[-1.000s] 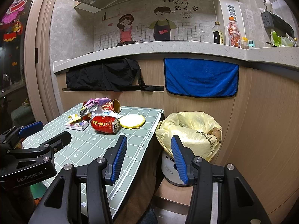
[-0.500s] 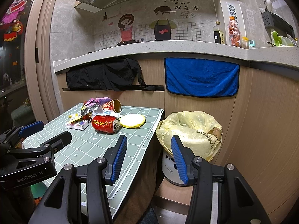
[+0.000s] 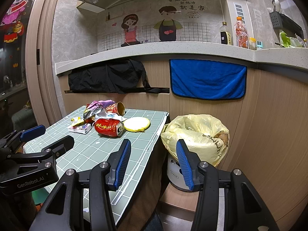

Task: Collect trash

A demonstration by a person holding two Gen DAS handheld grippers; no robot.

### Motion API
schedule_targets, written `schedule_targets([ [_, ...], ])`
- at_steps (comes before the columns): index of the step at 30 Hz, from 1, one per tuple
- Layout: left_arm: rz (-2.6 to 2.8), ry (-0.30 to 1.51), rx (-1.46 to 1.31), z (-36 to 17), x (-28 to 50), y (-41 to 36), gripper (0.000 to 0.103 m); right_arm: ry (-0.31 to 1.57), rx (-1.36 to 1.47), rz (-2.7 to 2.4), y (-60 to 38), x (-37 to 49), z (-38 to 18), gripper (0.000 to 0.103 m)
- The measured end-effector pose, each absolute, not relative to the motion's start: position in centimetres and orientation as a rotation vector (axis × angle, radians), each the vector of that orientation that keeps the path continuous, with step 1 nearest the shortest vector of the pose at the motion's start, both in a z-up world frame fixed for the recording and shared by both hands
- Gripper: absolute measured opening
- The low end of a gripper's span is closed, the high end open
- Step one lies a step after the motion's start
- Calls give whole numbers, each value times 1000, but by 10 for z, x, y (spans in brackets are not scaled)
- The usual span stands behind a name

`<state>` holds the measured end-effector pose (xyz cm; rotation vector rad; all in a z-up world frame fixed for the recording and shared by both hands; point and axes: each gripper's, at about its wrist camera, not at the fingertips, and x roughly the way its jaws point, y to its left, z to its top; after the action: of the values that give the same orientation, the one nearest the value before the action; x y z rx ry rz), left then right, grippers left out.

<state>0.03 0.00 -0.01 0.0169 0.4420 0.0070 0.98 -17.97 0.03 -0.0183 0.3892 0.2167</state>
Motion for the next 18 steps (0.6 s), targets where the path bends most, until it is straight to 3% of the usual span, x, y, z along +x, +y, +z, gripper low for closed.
schedule_targets([
  [18,6,445,16,4,0,4,89,387,-14,214,-182,10,-2,46],
])
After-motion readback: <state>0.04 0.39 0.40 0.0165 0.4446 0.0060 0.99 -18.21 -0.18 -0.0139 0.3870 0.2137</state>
